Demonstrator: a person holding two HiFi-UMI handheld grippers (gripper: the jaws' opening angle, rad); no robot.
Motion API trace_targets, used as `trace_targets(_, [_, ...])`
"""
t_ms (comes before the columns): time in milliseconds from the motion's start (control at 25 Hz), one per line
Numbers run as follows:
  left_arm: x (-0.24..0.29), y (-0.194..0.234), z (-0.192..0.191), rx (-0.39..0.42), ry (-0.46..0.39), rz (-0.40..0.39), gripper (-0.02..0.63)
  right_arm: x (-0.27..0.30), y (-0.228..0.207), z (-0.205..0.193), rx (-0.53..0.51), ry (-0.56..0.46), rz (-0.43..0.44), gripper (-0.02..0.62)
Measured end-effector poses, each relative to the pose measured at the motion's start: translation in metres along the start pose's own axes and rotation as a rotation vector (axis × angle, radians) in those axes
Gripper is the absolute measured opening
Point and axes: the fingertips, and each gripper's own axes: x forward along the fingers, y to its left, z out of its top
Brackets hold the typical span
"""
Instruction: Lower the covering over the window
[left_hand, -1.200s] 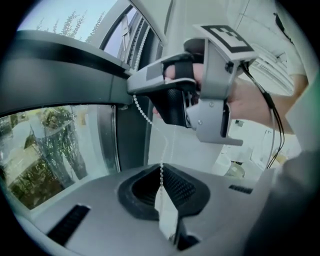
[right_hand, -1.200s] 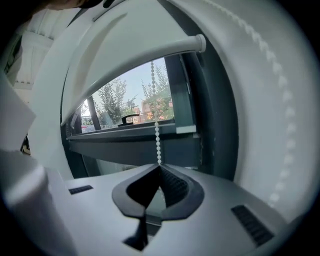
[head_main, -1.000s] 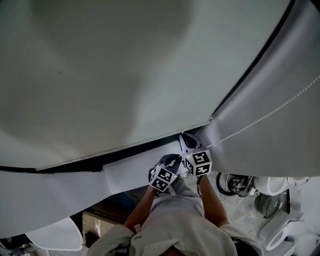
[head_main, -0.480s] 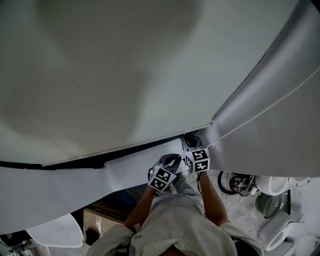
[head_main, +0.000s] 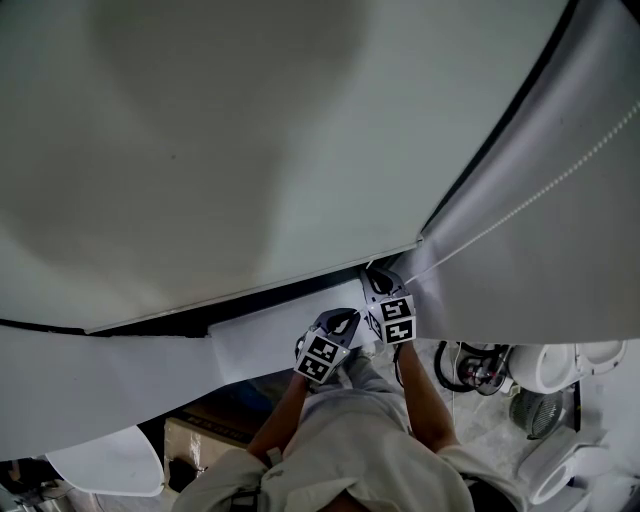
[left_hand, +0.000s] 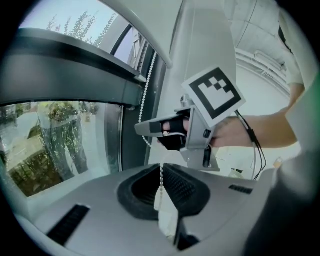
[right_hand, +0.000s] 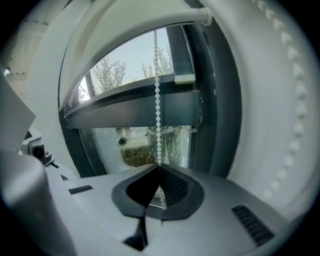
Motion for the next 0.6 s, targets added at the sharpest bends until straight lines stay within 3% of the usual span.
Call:
trace_targets(160, [-0.003, 0.001, 0.0, 0.004, -0.004, 0.016, 0.023, -0.003, 0.004, -0.001, -0.066, 0.014, -0.012, 0.008])
trace_targets(320, [-0.004, 0.006, -0.001, 0.031, -0.001, 0.057, 0.025, -0.01, 0.012, -0.001, -0.081, 0.015, 0.007, 0.098])
trace_targets(440, [-0.007, 0.007, 0.001, 0.034, -0.006, 0.071, 0.098, -0.018, 0.015, 0.001, -0.094, 0.001, 0.007, 0.126])
trace_targets(600, [-0.013, 0.009, 0.006, 0.026, -0.032, 0.088, 0.11, -0.03, 0.019, 0.009, -0.102, -0.024, 0.003, 0.14])
